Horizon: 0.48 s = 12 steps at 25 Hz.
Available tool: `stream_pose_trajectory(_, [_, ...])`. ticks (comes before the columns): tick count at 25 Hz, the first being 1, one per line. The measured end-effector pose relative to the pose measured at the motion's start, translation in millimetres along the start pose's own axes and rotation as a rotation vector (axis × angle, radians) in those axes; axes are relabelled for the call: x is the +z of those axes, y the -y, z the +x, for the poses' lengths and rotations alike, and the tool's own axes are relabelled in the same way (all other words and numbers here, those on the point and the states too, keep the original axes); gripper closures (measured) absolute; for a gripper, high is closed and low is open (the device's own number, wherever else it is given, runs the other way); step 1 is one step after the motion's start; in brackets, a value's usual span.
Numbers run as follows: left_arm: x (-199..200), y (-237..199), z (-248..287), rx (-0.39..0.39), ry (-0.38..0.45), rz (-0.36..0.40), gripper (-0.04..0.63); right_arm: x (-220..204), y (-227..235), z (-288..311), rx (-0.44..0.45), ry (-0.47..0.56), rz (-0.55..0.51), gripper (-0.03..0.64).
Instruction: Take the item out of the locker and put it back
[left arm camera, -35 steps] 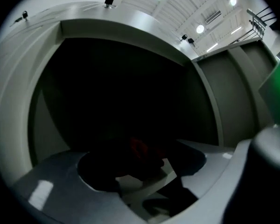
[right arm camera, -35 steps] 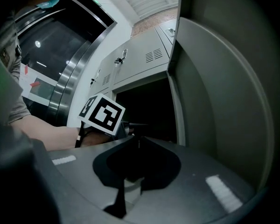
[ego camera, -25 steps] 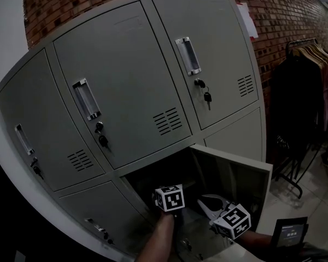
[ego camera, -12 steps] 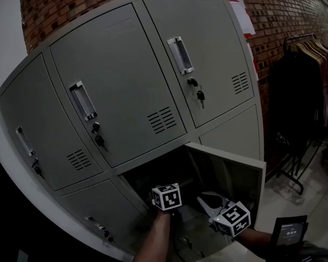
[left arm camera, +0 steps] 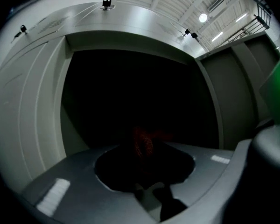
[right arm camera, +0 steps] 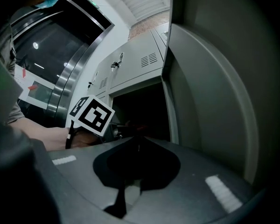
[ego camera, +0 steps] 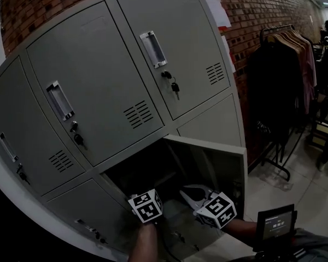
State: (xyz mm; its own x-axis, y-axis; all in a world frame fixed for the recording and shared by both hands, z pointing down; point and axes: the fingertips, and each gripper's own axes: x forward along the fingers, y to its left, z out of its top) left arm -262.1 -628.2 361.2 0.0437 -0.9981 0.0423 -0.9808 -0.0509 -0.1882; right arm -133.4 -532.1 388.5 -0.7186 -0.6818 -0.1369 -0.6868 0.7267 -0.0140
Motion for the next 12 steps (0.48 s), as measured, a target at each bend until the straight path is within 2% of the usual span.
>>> stream_pose_trajectory(12, [-1.0,-5.6,-58.3,-0.087,0.059,-0.053,0.488,-5.5,-29.9,10.9,-0.021,-0.031,0.001,0.617])
